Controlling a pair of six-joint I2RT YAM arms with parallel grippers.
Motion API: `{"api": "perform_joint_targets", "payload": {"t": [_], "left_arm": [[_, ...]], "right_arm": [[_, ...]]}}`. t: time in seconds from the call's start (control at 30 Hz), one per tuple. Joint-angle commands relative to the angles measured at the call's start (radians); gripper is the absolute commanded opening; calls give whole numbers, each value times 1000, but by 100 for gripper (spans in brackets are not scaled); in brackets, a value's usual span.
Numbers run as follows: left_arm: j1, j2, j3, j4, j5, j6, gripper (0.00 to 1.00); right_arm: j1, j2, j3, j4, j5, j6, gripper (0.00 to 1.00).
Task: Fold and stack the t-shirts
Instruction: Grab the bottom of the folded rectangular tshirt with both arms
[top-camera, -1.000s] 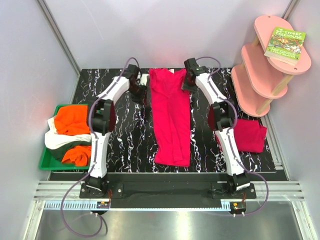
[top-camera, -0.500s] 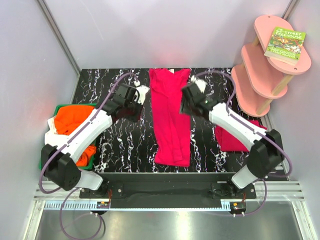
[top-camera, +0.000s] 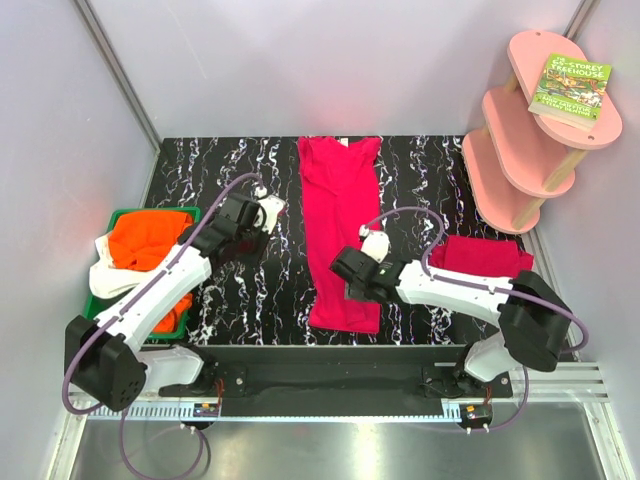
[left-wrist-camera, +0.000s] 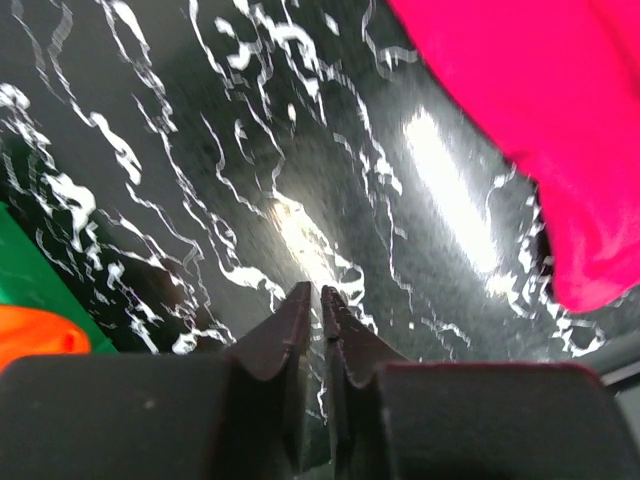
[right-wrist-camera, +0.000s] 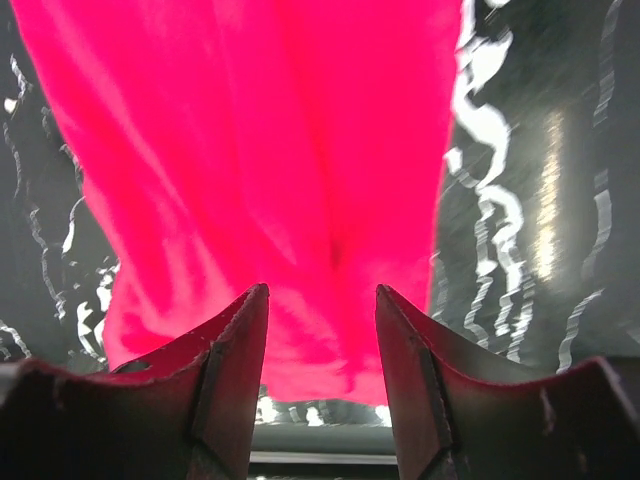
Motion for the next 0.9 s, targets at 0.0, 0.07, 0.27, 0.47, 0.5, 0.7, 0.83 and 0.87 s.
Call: {"api": "perform_joint_targets", "payload": {"t": [0.0,0.07,0.27,0.47,0.5,0.7,0.83,0.87], "left_arm": [[4,-66,-27,20,24,33,16],[6,-72,-32,20,23,34,17],[17,-85,-41,18,32,34,18],[21,-68,-36,18,50,28,18],[21,-62,-33,20,53,27,18],[23,-40,-27,18,63,27,19],[24,-29,-29,17,63,25,19],[26,-26,-27,18,63,25,19]], "right_arm": [[53,35,10,12,68,156,54],[77,39,5,10,68,199,53],[114,38,-39,10,79,289,49],[116,-6,-102,9,91,347,49],[116,-11,-114,10,91,351,49],[119,-7,-133,18,78,351,47],[131,-7,-122,24,88,334,25],[133,-7,-119,26,93,331,18]]}}
